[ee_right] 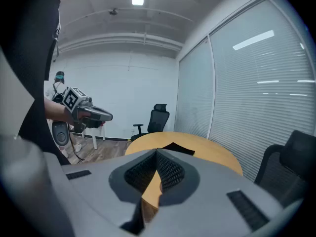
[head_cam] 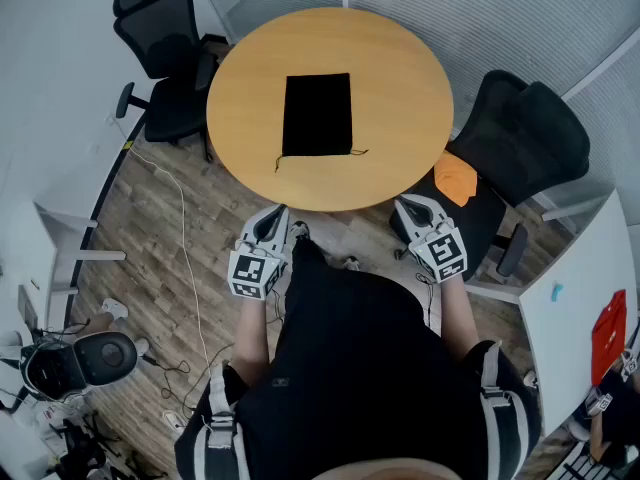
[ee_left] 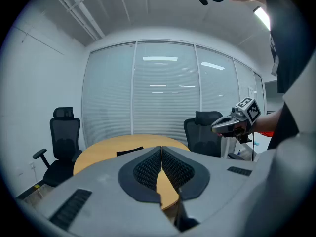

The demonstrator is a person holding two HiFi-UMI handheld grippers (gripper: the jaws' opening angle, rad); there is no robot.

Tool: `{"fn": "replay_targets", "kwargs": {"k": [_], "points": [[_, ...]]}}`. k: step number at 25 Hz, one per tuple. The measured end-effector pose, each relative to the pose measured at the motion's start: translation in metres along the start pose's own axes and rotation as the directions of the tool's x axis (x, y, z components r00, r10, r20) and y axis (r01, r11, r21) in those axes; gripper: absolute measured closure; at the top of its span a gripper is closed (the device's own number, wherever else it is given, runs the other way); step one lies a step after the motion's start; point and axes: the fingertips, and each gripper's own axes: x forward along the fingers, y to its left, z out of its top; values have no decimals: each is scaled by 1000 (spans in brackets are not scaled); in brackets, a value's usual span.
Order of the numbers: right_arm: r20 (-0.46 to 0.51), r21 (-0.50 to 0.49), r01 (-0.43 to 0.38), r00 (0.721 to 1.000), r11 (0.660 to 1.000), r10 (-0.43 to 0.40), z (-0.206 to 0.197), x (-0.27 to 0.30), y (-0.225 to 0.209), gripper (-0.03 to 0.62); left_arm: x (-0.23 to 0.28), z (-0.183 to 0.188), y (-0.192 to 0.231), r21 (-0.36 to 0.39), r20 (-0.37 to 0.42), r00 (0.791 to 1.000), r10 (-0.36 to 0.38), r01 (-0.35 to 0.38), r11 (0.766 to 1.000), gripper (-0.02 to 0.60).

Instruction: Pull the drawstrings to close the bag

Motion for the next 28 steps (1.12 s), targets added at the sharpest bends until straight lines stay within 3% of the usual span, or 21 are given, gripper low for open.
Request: {"fn": "replay_targets", "kwargs": {"k": [18, 28], "points": [[-5, 36, 7, 1000, 999, -7, -3, 28, 2, 537, 8, -12, 24, -14, -39, 999, -1, 0, 1000, 565], [-49, 10, 77, 996, 997, -77, -1, 52, -9, 538, 30, -15, 45, 22, -51, 997, -64, 65, 998, 565]]}}
